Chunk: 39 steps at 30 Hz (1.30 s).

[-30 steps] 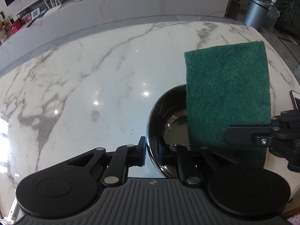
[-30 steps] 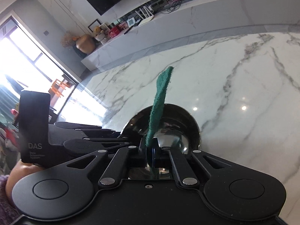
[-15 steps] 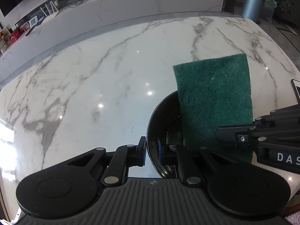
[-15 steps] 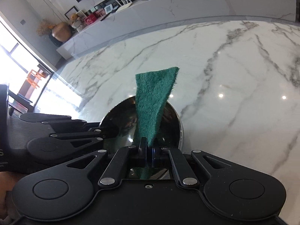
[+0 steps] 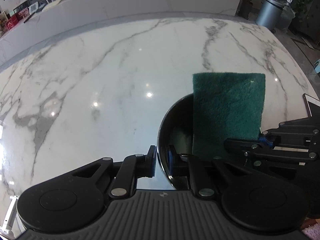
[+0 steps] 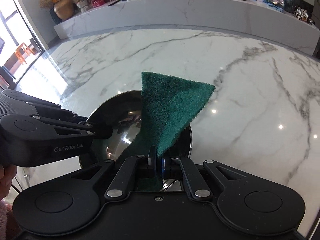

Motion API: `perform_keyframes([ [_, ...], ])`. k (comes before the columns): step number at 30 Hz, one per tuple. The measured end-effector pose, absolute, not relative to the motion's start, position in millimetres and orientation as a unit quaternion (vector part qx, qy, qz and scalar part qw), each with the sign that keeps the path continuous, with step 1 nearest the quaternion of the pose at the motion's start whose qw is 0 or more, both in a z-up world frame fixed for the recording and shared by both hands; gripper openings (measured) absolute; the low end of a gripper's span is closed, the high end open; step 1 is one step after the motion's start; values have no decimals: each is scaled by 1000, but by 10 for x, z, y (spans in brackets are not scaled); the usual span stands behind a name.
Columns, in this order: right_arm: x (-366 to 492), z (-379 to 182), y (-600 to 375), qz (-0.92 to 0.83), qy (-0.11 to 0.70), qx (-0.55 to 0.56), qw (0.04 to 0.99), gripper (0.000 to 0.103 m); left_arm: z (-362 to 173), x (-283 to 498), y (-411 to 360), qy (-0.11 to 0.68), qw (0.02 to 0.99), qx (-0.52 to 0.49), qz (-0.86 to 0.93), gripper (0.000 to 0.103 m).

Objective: Clean bowl

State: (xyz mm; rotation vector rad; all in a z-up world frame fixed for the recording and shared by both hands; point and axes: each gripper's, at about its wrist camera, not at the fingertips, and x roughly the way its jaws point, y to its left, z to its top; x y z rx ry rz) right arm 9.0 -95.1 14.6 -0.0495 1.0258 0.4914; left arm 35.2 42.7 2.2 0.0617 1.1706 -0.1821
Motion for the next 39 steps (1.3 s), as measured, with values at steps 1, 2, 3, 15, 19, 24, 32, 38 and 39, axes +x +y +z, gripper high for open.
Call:
perform_keyframes([
  [1, 93, 146, -958, 233, 486, -22, 842, 2, 23, 353, 427, 551, 830, 26, -85, 12],
  [2, 96, 142, -969, 232, 486, -21, 842, 2, 26, 353, 436, 550, 831, 21, -84, 13],
  [3, 98, 138, -981, 231, 486, -19, 842, 2, 27, 353, 445, 550, 831, 16, -82, 17],
  [15, 116, 69, -1049, 220, 494, -17, 841, 3, 35, 345, 301, 540, 837, 8, -89, 16],
  [19, 117, 47, -1079, 216, 498, -16, 839, 3, 99, 302, 177, 519, 848, 50, -94, 14],
  [24, 113, 47, -1100, 217, 499, -20, 839, 3, 124, 244, 44, 501, 854, 98, -98, 14],
  [32, 134, 38, -1155, 221, 502, -10, 836, 3, 114, 245, 51, 498, 855, 101, -104, 14],
  [38, 105, 102, -1186, 217, 490, -7, 844, 12, 89, 245, 54, 498, 855, 104, -102, 15],
  [39, 99, 120, -1196, 217, 487, -6, 846, 16, 86, 245, 54, 499, 854, 105, -101, 15],
])
